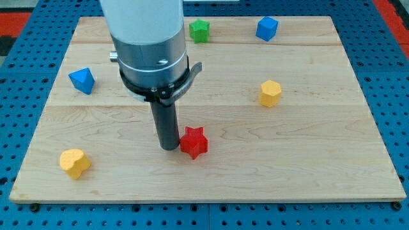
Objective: Push the red star towards the bottom right side of the board
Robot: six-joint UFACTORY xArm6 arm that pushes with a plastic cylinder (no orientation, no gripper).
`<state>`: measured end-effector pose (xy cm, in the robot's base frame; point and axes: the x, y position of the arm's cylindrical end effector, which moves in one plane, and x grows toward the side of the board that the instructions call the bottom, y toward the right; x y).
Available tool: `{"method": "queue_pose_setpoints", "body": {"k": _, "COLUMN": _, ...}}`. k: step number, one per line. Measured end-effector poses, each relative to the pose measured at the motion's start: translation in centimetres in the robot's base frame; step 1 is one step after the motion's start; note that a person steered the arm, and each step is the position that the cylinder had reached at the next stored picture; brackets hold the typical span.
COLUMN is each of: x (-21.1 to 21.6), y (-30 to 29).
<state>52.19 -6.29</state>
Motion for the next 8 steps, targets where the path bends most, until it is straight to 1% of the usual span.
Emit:
{"method": "queue_pose_setpoints", "body": {"k": 1, "x": -1.1, "y": 2.5}}
{"method": "queue_pose_setpoints", "body": {"k": 2, "x": -0.5, "y": 6.6}}
{"method": "queue_pose_setpoints", "body": {"k": 4, "x": 2.0, "y": 3.0}}
{"method": "queue_pose_setpoints", "body": {"k": 5, "x": 2.1, "y": 6.5}}
{"method": "queue_pose_setpoints", "body": {"k": 6, "x": 2.6, "y": 8.9}}
{"method": "queue_pose_setpoints", "body": {"k": 8, "x": 2.8, "y": 9.2}}
